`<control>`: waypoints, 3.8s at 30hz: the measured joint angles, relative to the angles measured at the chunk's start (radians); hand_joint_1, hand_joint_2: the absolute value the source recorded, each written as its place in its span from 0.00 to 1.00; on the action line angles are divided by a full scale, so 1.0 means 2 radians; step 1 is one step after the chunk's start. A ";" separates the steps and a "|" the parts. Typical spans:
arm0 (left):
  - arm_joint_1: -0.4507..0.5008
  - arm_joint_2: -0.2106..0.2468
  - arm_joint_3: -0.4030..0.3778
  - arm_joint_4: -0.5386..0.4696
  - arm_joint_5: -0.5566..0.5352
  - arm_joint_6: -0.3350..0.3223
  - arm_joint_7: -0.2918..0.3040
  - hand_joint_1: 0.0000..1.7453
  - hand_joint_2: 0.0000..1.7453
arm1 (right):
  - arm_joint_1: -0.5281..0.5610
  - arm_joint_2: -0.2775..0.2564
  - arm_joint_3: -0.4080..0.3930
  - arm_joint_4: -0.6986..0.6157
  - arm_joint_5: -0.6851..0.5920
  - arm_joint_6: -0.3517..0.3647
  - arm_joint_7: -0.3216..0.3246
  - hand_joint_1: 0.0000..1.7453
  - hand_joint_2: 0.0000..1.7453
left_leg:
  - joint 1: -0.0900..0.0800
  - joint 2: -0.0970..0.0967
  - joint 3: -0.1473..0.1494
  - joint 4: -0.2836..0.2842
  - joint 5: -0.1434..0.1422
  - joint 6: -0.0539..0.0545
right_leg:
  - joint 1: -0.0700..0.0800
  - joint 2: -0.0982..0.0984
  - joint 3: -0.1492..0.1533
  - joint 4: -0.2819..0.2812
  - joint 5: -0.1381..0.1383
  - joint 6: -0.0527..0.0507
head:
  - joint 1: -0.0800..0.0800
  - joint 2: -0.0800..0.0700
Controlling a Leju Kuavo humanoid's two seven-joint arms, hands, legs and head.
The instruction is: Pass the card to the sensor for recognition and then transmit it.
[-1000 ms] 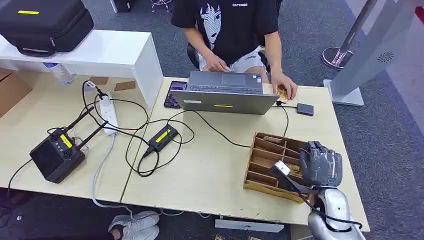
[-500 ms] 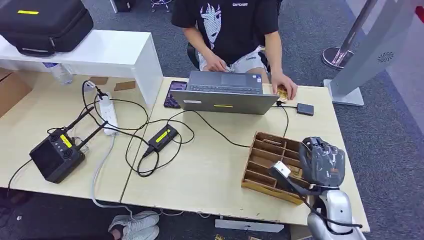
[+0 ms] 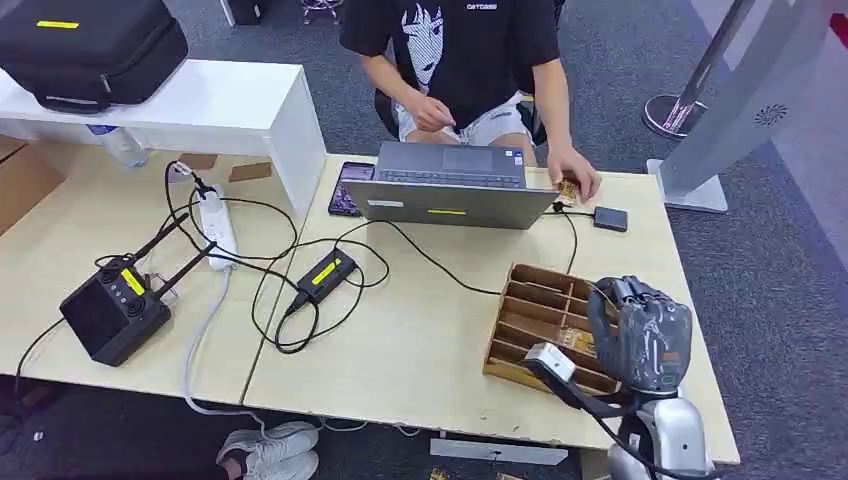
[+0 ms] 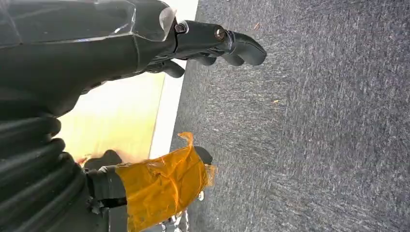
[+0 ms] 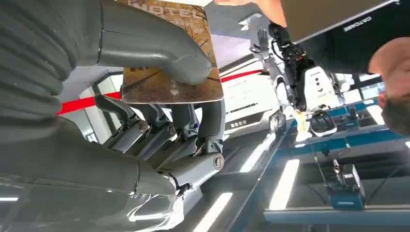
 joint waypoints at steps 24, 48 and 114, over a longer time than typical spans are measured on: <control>-0.005 0.003 -0.014 0.000 -0.035 -0.011 -0.009 0.00 1.00 | -0.268 0.054 0.158 0.156 -0.293 0.136 -0.075 1.00 1.00 | 0.000 0.000 0.000 0.000 0.002 -0.001 | 0.000 0.001 0.000 0.001 0.001 -0.001 | 0.000 0.000; -0.006 0.006 -0.027 0.000 -0.044 -0.013 -0.011 0.00 1.00 | -0.406 0.080 0.188 0.264 -0.283 0.153 -0.042 1.00 1.00 | 0.000 0.000 -0.001 0.000 0.001 -0.001 | 0.000 0.000 -0.001 0.001 0.001 -0.001 | 0.000 0.000; -0.010 0.006 -0.030 0.000 -0.066 0.009 -0.016 0.00 1.00 | 0.019 -0.086 -0.457 0.556 -0.923 0.361 -0.154 0.00 0.00 | -0.001 -0.007 0.000 0.000 -0.004 0.002 | 0.000 -0.006 0.003 -0.002 -0.005 0.002 | 0.000 0.000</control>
